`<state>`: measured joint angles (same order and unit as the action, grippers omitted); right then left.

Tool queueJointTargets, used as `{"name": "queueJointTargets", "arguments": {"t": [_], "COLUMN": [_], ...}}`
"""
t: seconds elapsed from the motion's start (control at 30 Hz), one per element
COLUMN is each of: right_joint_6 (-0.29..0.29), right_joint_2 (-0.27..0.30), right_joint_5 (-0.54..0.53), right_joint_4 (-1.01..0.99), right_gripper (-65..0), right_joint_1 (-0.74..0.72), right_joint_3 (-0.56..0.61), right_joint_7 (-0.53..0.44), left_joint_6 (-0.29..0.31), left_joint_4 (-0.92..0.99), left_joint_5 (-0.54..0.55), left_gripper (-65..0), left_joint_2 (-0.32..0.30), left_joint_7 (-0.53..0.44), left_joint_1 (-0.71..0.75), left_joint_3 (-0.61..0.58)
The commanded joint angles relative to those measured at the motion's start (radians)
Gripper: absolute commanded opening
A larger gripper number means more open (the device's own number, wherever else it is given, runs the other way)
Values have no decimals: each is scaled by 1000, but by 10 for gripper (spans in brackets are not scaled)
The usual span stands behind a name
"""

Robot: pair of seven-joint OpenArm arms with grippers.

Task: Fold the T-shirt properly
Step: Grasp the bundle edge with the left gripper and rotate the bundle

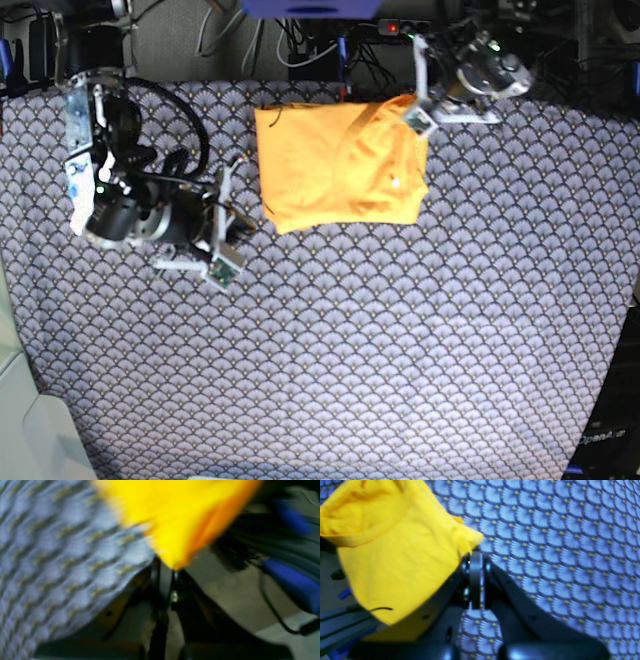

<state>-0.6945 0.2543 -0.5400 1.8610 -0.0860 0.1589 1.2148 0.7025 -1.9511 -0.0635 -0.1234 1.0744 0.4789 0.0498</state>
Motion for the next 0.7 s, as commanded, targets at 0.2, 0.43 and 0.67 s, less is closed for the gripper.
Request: {"name": "queueJointTargets", "arguments": {"t": [0.2, 0.43, 0.67], "right_joint_6": [-4, -4, -4], "right_joint_2": [6, 6, 23], "right_joint_5": [-13, -13, -9], "right_joint_4": [18, 18, 18], "right_gripper": [-650, -650, -650], "right_joint_1": [15, 16, 35], "right_joint_3": [-5, -5, -5], "right_joint_7": [-20, -16, -23], "left_joint_6": [-4, -4, -4], "left_joint_4": [5, 75, 175], "left_joint_5": [-5, -5, -81], "left_gripper": [-650, -650, -650], "left_joint_2": [41, 40, 78], "left_joint_7": [-6, -6, -16], "left_joint_1": [-64, -130, -205], "left_joint_3": [-35, -29, 14]}}
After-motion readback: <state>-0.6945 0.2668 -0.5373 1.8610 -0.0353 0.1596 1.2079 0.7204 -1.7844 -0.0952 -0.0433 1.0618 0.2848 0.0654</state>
